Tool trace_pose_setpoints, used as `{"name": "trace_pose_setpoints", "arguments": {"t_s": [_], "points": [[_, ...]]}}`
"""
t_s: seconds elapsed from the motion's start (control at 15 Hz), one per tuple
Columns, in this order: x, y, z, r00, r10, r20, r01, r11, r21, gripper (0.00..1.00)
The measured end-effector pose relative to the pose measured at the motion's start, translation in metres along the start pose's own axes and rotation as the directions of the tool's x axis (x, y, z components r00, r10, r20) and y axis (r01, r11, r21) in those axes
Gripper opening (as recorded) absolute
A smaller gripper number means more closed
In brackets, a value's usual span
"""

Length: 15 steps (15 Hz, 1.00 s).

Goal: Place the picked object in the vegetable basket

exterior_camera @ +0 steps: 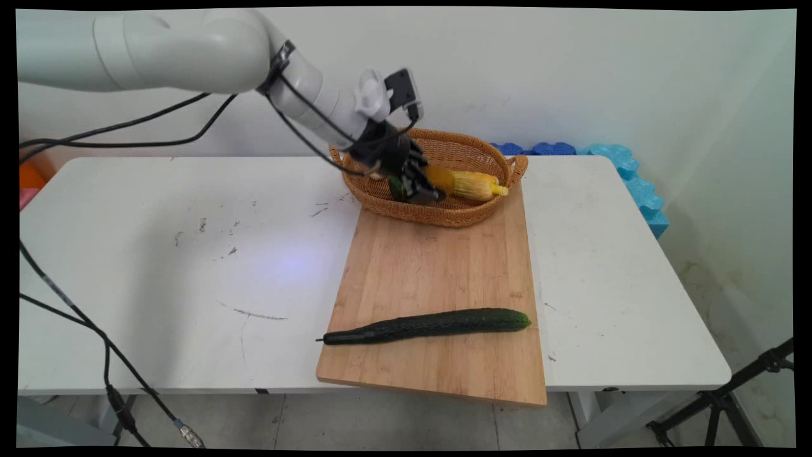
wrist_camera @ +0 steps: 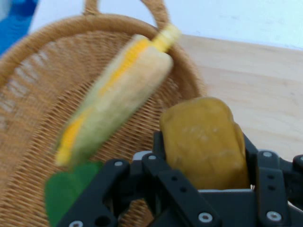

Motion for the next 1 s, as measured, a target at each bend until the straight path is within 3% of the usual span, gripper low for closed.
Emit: {"name": "trace_pose_setpoints", "arguments": {"t_s": [0.73,1.0], "points": [[0.016,-0.081,0.042,1.0,-0.008,-0.027,0.01,0.994,0.109,0.0],[0.015,-0.098,0.06,1.0,-0.012,-0.029,0.016,0.992,0.127,0.0]]}}
